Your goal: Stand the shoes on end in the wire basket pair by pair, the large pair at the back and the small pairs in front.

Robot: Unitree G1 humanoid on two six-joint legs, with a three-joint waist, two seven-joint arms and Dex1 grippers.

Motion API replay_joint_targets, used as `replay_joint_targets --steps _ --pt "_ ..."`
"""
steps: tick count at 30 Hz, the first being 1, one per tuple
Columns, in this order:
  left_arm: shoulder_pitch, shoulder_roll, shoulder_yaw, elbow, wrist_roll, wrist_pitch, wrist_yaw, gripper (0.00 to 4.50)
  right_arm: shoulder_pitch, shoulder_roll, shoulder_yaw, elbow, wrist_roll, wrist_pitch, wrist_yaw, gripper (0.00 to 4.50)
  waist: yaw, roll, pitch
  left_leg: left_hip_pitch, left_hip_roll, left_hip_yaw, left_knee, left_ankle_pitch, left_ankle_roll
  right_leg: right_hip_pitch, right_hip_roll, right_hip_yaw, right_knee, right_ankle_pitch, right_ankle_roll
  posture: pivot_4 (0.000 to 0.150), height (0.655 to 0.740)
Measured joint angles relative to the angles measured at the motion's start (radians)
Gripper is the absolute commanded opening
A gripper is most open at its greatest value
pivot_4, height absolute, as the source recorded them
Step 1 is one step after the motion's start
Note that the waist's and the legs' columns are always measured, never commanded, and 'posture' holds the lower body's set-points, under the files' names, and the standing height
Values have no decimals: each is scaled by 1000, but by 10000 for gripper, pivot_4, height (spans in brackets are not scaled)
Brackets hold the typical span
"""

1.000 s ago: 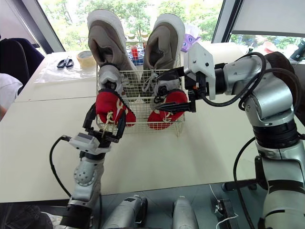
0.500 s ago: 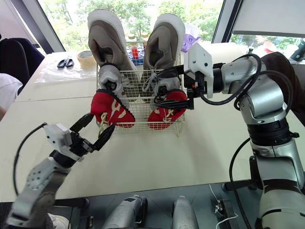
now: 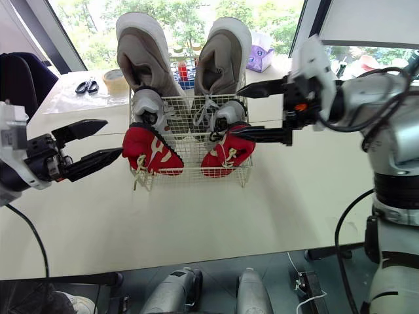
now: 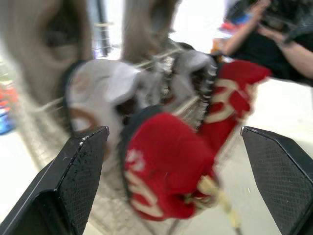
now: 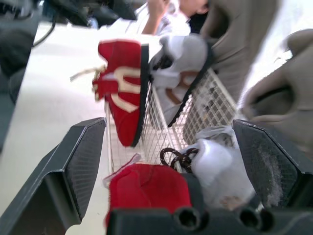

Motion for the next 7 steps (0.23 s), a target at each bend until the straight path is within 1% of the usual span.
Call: replay_joint_targets --steps 4,7 --pt "-46 34 3 42 -8 63 -66 44728 13 -54 -60 -17 70 78 -19 45000 -9 0 0 0 0 0 0 0 0 0 0 0 0 0 0 1500 7400" --pt "-67 63 4 77 -9 95 -152 44728 85 -117 -101 -35 95 116 -21 45000 -11 0 0 0 0 1 0 0 0 0 -1 0 -1 0 0 1500 7400"
